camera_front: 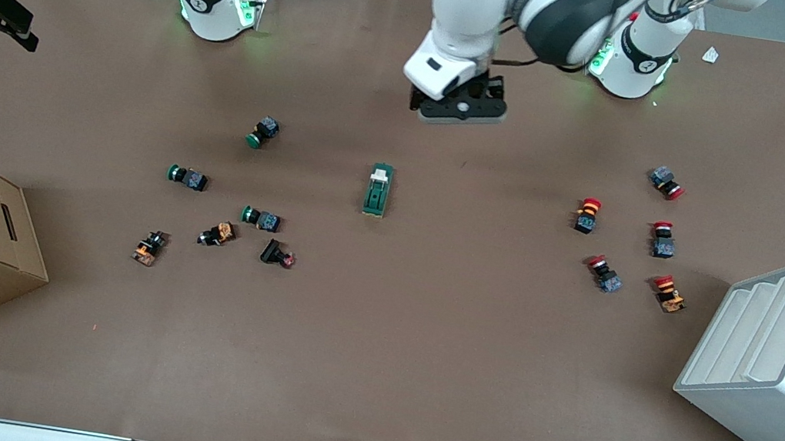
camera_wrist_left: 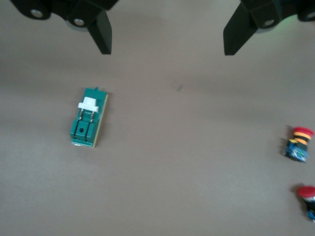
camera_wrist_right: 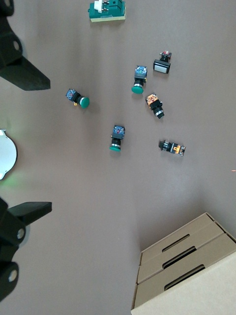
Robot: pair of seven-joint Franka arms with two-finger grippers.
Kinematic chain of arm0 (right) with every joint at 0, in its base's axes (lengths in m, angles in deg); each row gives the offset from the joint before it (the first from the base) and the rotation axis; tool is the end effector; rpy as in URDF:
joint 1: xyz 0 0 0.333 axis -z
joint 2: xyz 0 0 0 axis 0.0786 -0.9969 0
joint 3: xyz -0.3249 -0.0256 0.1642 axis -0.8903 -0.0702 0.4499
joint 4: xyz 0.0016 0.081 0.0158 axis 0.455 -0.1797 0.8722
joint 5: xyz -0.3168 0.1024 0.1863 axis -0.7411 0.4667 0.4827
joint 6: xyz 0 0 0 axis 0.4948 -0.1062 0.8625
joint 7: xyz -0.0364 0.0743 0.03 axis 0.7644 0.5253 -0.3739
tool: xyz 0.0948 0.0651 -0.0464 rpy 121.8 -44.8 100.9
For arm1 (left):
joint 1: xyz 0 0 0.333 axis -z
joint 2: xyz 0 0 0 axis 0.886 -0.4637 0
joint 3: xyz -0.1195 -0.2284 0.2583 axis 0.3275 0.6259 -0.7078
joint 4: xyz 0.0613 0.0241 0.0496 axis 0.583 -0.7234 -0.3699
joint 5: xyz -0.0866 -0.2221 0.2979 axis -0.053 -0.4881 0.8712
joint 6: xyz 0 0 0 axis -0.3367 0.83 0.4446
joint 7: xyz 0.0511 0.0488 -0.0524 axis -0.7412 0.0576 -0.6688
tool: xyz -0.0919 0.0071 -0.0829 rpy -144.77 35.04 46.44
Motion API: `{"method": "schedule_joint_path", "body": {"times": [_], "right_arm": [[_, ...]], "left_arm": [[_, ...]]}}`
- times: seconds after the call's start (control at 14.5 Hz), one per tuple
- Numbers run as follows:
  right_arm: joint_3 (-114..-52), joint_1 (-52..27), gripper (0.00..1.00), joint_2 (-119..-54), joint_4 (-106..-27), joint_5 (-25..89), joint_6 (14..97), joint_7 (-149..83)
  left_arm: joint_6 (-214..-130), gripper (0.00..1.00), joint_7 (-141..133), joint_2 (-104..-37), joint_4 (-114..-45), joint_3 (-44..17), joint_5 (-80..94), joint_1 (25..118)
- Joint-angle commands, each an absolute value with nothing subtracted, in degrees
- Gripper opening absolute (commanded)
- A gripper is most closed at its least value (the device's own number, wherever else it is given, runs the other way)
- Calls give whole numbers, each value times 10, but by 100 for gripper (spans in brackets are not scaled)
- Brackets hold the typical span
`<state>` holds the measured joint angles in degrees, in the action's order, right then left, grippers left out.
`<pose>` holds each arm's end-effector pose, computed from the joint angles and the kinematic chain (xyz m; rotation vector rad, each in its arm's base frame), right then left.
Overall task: Close load switch with both arms
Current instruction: 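Move the left gripper over the green load switch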
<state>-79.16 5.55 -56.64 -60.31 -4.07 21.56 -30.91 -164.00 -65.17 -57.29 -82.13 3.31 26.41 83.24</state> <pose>0.4831 -0.0211 0.6819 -3.1187 -0.0148 0.1255 0.3727 -0.4745 0.4813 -3.0598 -0.2379 -0.0224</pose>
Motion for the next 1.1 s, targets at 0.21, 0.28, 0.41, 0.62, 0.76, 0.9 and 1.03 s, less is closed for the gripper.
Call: {"method": "schedule_joint_path", "body": {"times": [0.21,0.28,0.41,0.62,0.76,0.9,1.03], "right_arm": [[-787,62,100,-587,-592,-46,219,-315],[-787,59,100,-588,-592,-46,219,-315],[-787,63,100,-596,-592,-39,221,-315],[-787,63,100,-637,-581,-40,219,-316],[-787,50,100,-637,-583,-43,218,-307],[-786,34,100,-639,-588,-39,219,-266],[-786,0,100,-639,-597,-35,225,-176]], "left_arm": [[-1690,100,-914,-667,-817,33,449,926],[-1695,100,-959,-684,-817,33,482,937],[-1695,100,-1021,-716,-818,32,545,964],[-1695,100,-1135,-770,-818,32,655,997],[-1695,99,-1193,-806,-820,33,743,1019],[-1695,99,-1257,-831,-829,33,819,1021],[-1695,98,-1303,-851,-838,33,887,1031]]}}
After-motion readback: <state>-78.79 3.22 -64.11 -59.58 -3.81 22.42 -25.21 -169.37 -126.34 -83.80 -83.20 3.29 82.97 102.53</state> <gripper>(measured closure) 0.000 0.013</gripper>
